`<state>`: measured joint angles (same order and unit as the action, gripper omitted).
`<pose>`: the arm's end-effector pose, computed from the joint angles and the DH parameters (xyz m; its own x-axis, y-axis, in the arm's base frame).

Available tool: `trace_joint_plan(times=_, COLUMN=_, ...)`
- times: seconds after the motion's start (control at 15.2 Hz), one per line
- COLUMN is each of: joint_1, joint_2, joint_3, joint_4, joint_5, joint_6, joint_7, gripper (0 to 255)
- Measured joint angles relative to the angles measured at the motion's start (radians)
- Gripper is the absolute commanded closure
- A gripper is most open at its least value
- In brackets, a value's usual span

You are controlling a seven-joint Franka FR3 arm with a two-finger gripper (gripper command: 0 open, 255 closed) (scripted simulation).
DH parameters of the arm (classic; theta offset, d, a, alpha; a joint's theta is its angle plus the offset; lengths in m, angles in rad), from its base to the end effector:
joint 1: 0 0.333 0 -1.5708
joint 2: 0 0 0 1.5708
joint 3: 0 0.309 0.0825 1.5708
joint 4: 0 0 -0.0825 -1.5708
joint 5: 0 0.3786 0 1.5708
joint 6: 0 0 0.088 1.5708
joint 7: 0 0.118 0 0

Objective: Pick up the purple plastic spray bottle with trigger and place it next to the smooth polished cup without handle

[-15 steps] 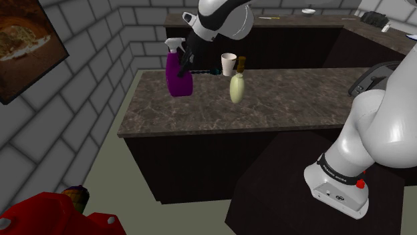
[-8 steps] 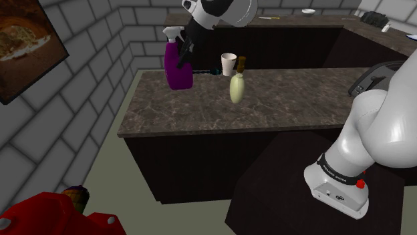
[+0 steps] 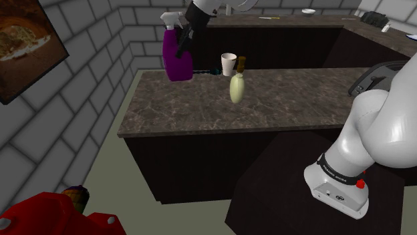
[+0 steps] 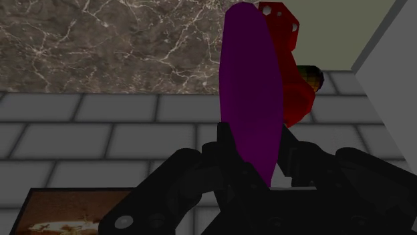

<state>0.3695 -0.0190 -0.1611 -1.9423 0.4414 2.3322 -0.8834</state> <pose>0.5741 0.1316 0.5191 0.5615 0.6402 0.5242 0.7509 -0.6605 0.0023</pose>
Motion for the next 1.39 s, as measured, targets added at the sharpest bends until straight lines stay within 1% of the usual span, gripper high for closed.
trace_joint_plan(times=0.92, joint_1=-0.006, joint_2=-0.016, joint_3=-0.004, joint_4=0.159, joint_5=-0.055, joint_6=-0.163, joint_7=0.080, gripper=255)
trace_joint_plan(times=1.39, joint_1=-0.075, joint_2=0.009, joint_3=-0.081, joint_4=0.215, joint_5=-0.002, joint_6=-0.251, joint_7=-0.059, gripper=255)
